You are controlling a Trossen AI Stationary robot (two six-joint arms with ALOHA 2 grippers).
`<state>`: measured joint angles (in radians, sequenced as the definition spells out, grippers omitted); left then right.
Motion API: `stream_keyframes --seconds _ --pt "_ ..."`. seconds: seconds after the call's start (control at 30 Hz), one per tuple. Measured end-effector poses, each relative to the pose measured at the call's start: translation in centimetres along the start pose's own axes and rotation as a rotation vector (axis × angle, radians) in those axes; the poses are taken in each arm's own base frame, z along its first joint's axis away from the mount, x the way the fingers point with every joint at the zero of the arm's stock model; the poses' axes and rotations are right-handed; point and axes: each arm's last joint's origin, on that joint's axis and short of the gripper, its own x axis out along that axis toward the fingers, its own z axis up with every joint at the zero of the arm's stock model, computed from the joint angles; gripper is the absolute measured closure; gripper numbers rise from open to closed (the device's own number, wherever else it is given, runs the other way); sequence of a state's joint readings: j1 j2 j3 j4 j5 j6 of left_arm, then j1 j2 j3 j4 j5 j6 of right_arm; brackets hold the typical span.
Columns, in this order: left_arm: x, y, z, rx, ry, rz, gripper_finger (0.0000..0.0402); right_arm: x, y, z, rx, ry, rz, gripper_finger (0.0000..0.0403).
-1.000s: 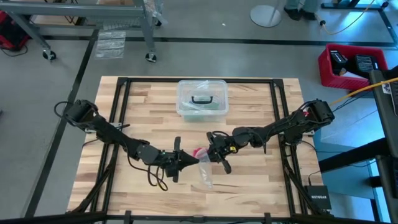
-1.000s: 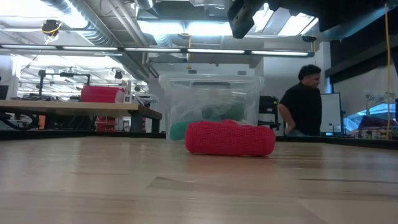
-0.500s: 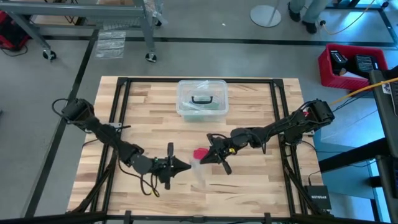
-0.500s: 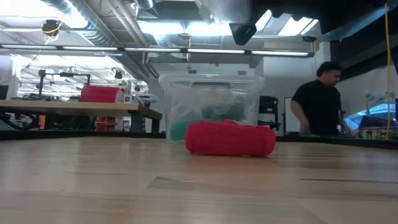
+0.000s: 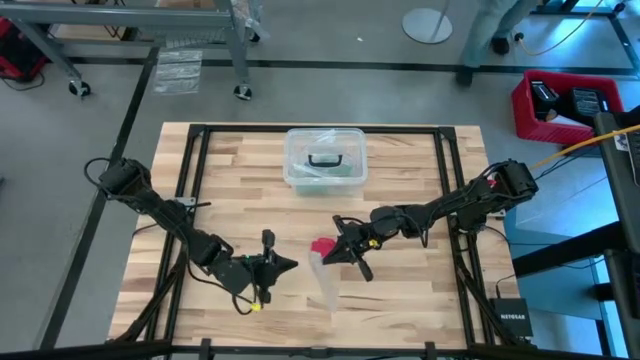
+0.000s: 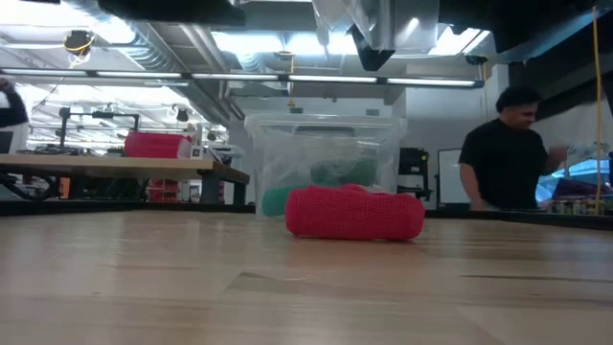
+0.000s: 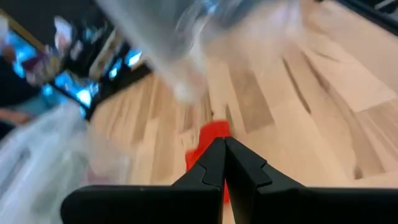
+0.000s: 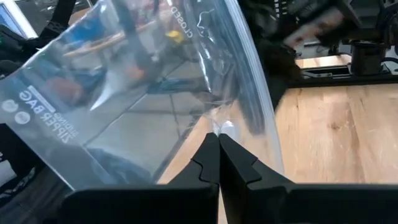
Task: Roll bandage
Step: Open the transparent zip bag
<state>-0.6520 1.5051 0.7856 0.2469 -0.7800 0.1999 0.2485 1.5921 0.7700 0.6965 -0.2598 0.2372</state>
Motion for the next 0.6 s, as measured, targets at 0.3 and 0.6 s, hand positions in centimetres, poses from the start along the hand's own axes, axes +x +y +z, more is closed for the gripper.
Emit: stream_keyframes --seconds 0.3,0.6 --pt "3.0 3.5 -0.4 -0.240 -0.013 0.003 0.0401 0.0 0.2 -0.1 -0.001 0.026 0.073 0.0403" --pt "4.7 6.4 0.4 -0.323 -0.187 -0.124 0.0401 0.0 0.5 -0.3 -0.034 0.042 0.111 0.0403"
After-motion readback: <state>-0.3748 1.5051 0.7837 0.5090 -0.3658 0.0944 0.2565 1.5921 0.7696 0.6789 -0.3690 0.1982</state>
